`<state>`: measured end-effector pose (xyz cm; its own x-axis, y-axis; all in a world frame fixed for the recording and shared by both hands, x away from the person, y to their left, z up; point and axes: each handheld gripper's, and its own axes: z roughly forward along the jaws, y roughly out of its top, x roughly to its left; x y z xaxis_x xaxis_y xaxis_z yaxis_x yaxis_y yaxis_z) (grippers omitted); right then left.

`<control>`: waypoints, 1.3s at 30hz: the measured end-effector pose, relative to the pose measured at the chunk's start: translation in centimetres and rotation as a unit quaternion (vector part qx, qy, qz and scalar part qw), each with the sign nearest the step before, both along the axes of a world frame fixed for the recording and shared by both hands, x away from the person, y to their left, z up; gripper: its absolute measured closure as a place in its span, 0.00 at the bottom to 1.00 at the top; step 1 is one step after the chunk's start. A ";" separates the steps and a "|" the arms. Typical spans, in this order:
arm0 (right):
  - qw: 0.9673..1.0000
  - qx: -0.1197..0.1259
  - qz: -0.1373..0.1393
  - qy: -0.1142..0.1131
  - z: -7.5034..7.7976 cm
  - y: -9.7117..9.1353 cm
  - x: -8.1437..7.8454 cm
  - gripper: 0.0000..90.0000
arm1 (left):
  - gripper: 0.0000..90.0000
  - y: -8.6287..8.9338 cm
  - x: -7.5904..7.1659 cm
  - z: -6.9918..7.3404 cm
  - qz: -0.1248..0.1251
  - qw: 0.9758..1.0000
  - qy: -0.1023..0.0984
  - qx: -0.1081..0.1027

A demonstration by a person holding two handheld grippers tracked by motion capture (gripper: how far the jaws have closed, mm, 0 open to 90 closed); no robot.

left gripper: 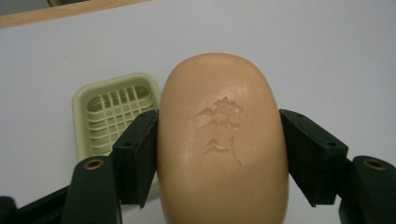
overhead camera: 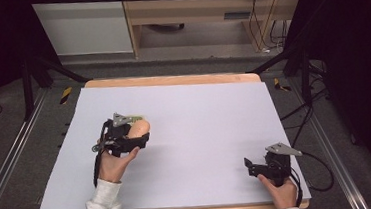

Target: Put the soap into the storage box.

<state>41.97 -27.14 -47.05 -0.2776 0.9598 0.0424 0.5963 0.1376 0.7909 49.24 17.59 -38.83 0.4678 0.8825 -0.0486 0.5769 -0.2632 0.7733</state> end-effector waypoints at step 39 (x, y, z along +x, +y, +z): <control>1.000 0.000 -0.001 0.002 -0.1 0.1 0.1 0.06 | 0.35 0.9 5.2 -1.9 0.046 0.999 0.010 0.014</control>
<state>42.07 -27.08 -47.13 -0.2751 0.9604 0.0436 0.6006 0.1363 0.7878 54.45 18.53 -40.70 0.3840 0.9227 -0.0326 0.6147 -0.2291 0.7547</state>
